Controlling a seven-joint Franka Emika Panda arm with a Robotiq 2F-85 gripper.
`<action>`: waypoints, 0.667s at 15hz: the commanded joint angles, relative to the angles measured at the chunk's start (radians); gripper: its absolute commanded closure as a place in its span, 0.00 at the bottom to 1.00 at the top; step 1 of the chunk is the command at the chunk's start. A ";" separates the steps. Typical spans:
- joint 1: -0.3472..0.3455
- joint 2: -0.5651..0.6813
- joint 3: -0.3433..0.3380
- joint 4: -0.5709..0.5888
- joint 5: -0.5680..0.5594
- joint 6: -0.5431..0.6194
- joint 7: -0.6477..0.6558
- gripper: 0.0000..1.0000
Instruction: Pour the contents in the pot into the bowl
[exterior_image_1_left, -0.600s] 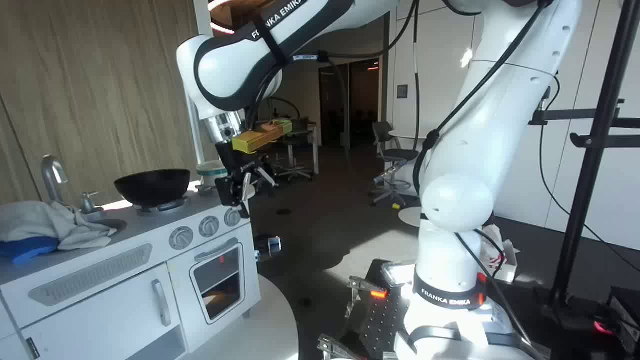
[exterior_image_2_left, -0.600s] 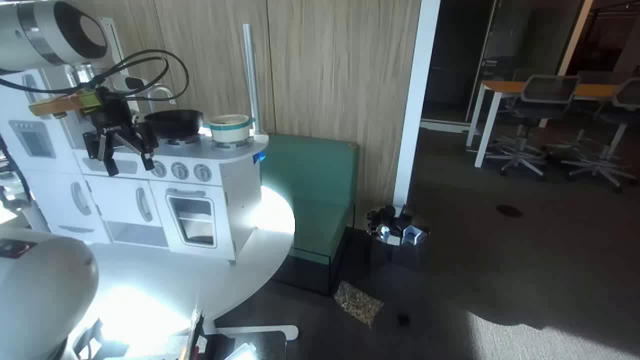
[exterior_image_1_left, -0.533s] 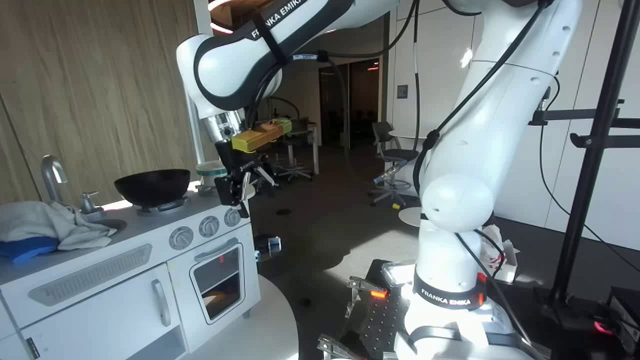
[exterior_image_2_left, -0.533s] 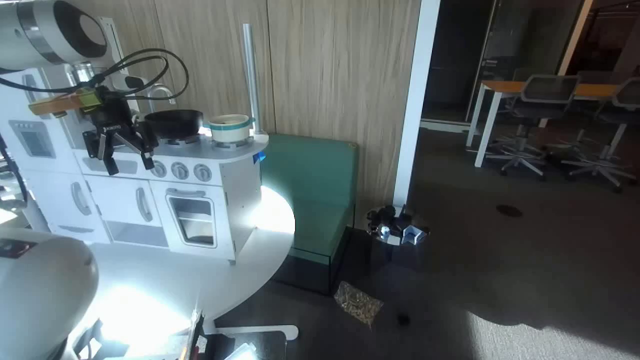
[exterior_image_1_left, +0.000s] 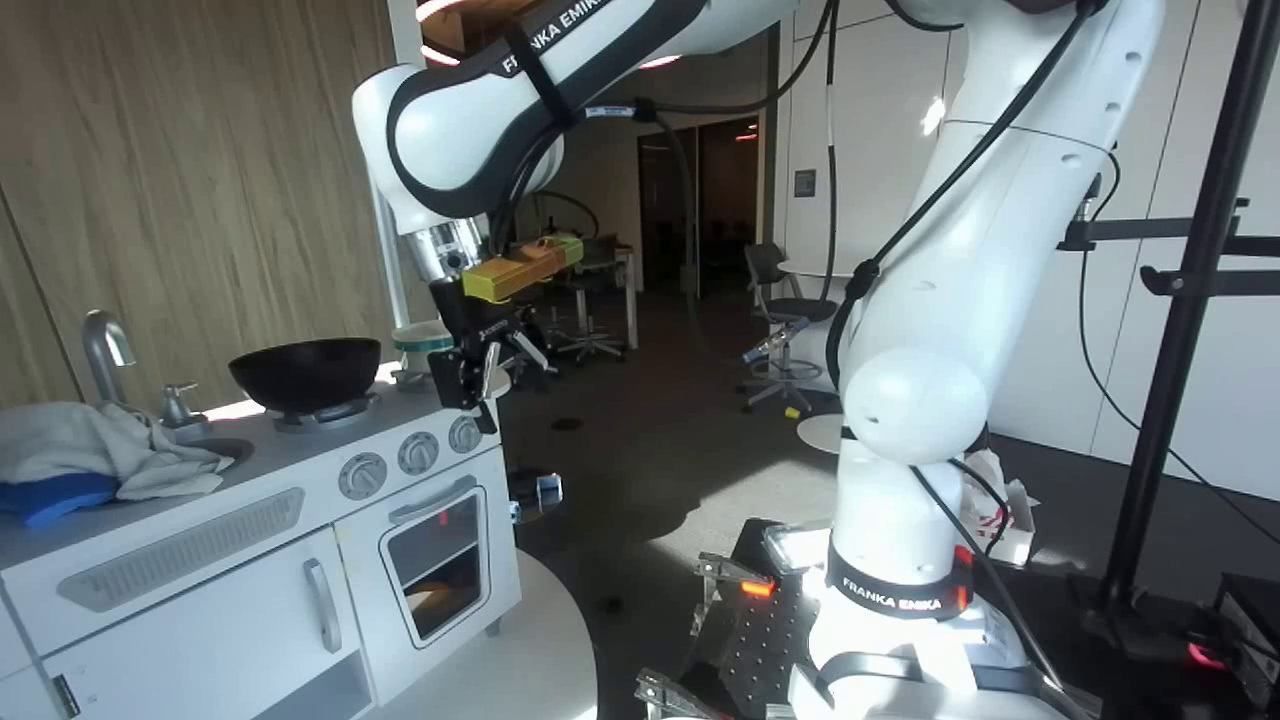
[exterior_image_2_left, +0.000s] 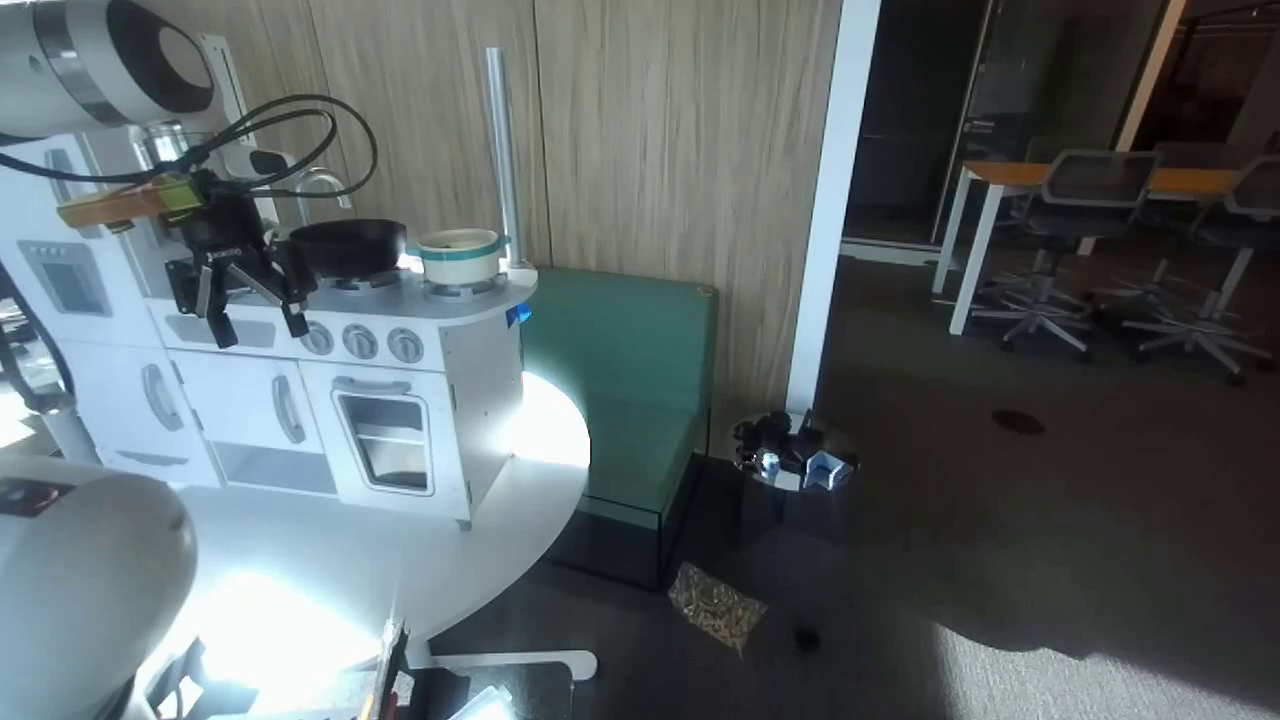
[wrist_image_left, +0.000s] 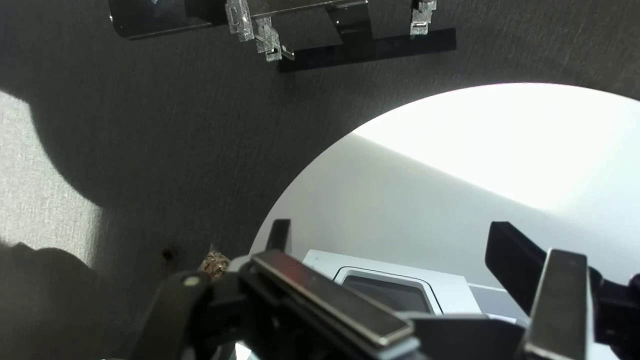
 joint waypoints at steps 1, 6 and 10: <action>0.006 -0.034 -0.045 0.022 -0.020 -0.061 0.018 0.00; -0.035 -0.125 -0.111 0.063 -0.047 -0.072 0.062 0.00; -0.094 -0.098 -0.155 0.174 -0.041 -0.012 0.124 0.00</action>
